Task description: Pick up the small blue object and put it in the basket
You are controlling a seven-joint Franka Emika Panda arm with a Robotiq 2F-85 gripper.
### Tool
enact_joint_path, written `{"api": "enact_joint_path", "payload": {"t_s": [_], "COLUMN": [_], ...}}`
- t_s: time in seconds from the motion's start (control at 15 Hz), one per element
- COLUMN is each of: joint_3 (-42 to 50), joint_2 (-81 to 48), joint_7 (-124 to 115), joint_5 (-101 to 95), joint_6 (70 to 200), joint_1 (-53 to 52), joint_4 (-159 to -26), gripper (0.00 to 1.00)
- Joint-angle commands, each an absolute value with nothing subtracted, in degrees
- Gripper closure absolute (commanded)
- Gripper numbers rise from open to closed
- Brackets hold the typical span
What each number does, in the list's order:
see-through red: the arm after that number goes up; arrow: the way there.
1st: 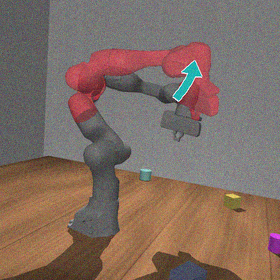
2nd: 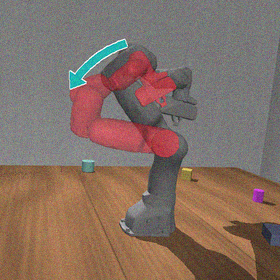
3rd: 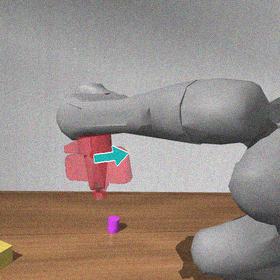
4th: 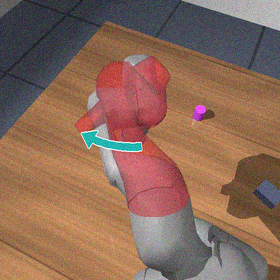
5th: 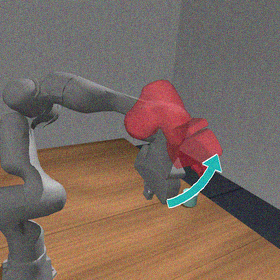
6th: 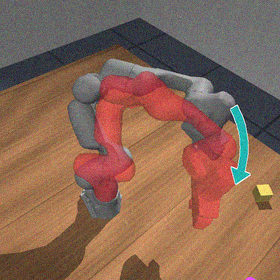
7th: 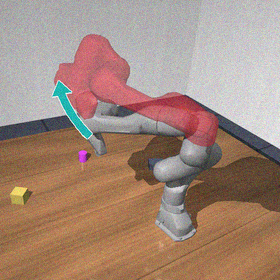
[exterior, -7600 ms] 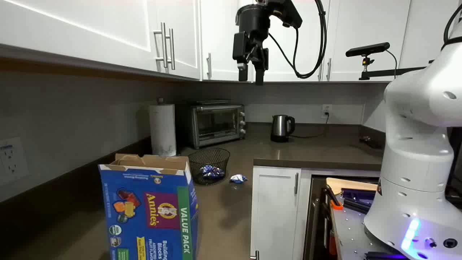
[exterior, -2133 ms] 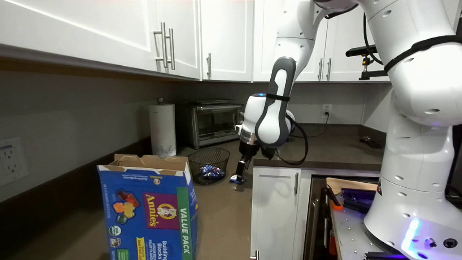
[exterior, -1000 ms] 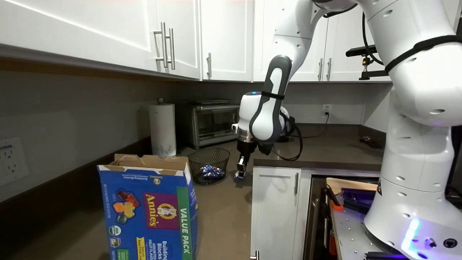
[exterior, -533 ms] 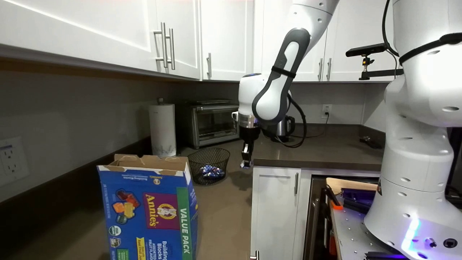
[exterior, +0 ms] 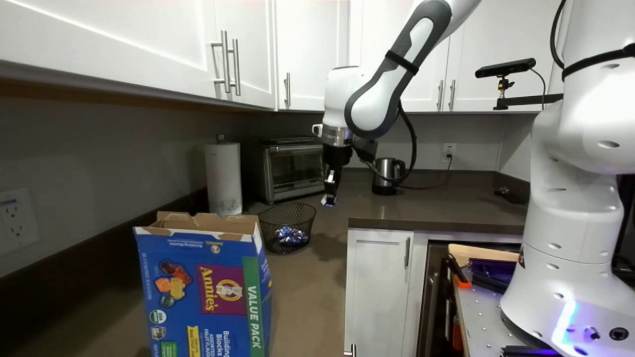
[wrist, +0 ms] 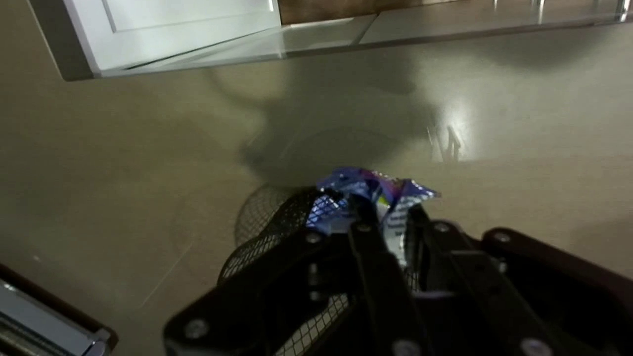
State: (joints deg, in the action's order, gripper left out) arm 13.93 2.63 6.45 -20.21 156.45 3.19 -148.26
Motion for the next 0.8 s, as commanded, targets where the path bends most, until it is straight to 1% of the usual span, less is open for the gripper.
{"api": "enact_joint_path", "payload": {"t_s": [0.0, 0.27, 0.47, 0.53, 0.6, 0.67, 0.73], "joint_3": [12.0, 11.6, 12.9, 12.9, 13.2, 13.8, 14.0], "joint_2": [2.2, -2.4, -6.9, -8.2, -9.1, -9.9, -10.0], "joint_7": [7.2, 7.0, 6.2, 6.2, 5.8, 5.7, 5.8], "joint_5": [-21.0, -20.6, -21.1, -20.8, -21.2, -21.5, -21.4], "joint_6": [162.5, 174.4, 181.3, 182.6, 183.2, 183.5, 182.7], "joint_1": [6.2, 7.2, 5.8, 5.7, 5.3, 4.8, 4.3], "joint_4": [-147.6, -146.6, -145.4, -144.9, -144.3, -143.8, -143.7], "gripper": [0.93, 0.93, 0.93, 0.9, 0.59, 0.57, 0.53]}}
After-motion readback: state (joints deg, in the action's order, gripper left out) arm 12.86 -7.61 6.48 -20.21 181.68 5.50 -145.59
